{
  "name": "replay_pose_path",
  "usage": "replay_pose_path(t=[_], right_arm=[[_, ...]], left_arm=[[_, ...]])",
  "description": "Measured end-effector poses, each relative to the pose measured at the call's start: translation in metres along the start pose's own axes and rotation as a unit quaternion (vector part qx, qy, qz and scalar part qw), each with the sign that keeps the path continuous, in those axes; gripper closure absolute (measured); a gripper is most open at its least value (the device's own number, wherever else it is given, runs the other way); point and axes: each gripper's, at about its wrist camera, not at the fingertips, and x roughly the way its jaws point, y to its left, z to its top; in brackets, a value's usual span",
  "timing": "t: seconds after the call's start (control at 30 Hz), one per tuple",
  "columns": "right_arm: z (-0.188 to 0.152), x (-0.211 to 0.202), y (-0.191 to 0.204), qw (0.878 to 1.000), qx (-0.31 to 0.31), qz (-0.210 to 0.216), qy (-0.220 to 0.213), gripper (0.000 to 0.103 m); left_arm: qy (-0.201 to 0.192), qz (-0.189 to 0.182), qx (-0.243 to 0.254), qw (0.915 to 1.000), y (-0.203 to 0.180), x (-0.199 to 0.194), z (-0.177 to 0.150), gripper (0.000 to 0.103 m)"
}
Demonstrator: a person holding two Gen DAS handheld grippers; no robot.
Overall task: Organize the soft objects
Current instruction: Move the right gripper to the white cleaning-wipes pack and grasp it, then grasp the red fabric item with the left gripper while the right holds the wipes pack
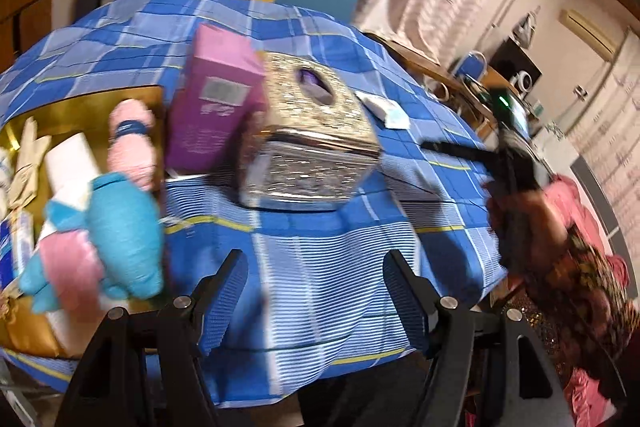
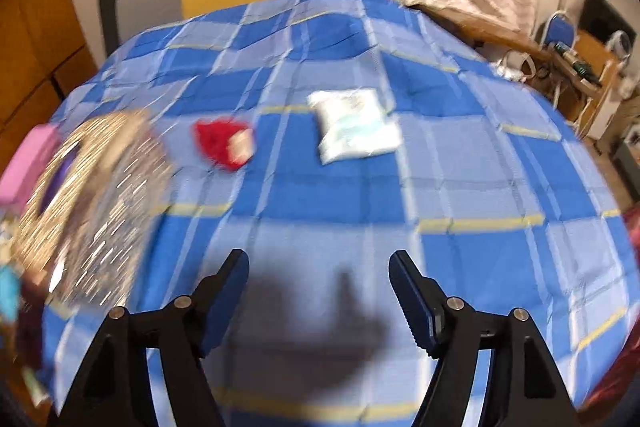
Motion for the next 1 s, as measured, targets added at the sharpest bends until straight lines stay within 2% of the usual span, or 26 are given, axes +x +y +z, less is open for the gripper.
replay_pose_path(t=[0.03,0.2,0.3,0.43,0.57,0.67,0.8,0.9,1.0], right_arm=[[0.010,0.007,-0.005,1.000,0.005,-0.005,-0.003,0.023],[0.059,0.046,-0.023,0.999,0.048,0.012,-0.006,0.021],[0.081,0.073,-0.022,0.999,0.047,-0.005,0.001,0.021],[0.095,0.105,-0.017,0.999,0.037,-0.003,0.019,0.020],[0.096,0.130,-0.009,0.999,0.008,-0.022,0.048,0.020],[0.090,0.139,-0.009,0.998,-0.007,-0.034,0.054,0.022],[0.084,0.136,-0.020,0.999,0.011,-0.005,0.050,0.040],[0.078,0.127,-0.026,0.998,0.011,0.003,0.056,0.043],[0.067,0.113,-0.042,0.996,0.046,0.025,0.067,0.043]], left_arm=[[0.003,-0.003,0.004,1.0000,-0.004,0.003,0.002,0.032],[0.015,-0.011,0.024,0.9995,-0.024,0.019,0.016,0.032],[0.017,-0.016,0.029,0.9993,-0.032,0.025,0.024,0.032],[0.019,-0.017,0.034,0.9991,-0.039,0.030,0.033,0.032],[0.021,-0.020,0.029,0.9992,-0.040,0.035,0.039,0.032],[0.024,-0.018,0.026,0.9992,-0.041,0.041,0.045,0.032],[0.027,-0.018,0.030,0.9990,-0.050,0.047,0.056,0.032],[0.025,-0.024,0.036,0.9987,-0.062,0.051,0.069,0.032],[0.027,-0.035,0.041,0.9982,-0.078,0.056,0.087,0.032]])
